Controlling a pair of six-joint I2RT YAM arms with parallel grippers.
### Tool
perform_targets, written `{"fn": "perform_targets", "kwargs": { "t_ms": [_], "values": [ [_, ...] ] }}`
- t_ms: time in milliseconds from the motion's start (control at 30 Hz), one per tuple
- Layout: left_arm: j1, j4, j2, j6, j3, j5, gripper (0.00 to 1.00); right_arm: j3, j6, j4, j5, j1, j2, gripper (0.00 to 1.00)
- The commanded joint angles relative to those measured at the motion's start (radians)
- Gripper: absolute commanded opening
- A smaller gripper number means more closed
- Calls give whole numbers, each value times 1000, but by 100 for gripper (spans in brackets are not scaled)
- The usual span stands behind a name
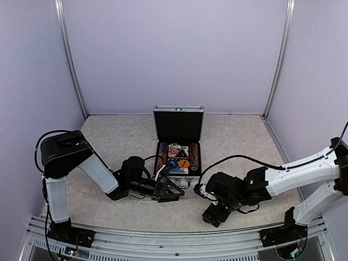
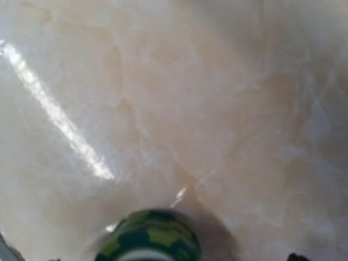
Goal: Pack up texas hold em set
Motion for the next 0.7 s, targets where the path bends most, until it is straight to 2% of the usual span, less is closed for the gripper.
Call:
{"fn": "perform_targets", "kwargs": {
  "t_ms": [0,267,400,500,667],
  "values": [
    [15,-70,13,30,-1,-19,99,-18,16,51,-12,6,39,89],
    [24,-68,16,27,-7,-17,99,-35,47,44,7,18,83,80],
    [27,-70,20,25,-9,-18,99,-37,49,41,12,25,103,69],
    [28,-71,23,26,-9,-21,99,-40,49,47,16,35,118,66],
    [29,-69,33,26,-11,-22,99,-55,51,77,3,44,128,50]
  ]
}}
